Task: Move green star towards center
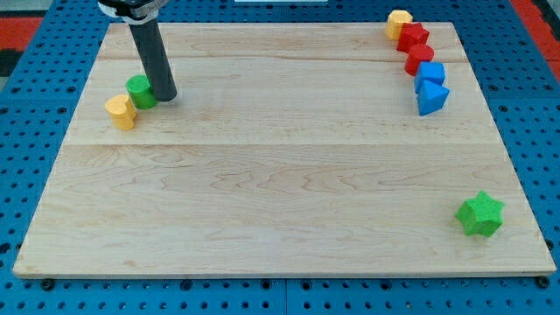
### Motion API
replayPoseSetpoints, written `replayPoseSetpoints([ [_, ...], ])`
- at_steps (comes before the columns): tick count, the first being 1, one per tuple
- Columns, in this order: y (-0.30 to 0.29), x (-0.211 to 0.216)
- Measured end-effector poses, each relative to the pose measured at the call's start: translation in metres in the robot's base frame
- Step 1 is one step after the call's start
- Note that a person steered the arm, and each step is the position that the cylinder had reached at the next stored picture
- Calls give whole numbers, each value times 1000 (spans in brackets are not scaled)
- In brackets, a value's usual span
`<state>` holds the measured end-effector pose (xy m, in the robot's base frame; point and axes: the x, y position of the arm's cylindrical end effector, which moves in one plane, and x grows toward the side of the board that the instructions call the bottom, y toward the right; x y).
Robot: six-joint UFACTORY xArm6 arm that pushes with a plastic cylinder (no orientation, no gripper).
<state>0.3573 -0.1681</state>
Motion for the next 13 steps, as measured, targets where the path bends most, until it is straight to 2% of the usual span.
replayPoseSetpoints([
  [1, 60, 14],
  [3, 291, 58],
  [4, 406, 92],
  [5, 467, 167],
  [6, 458, 233],
  [7, 419, 226],
  [13, 297, 134],
])
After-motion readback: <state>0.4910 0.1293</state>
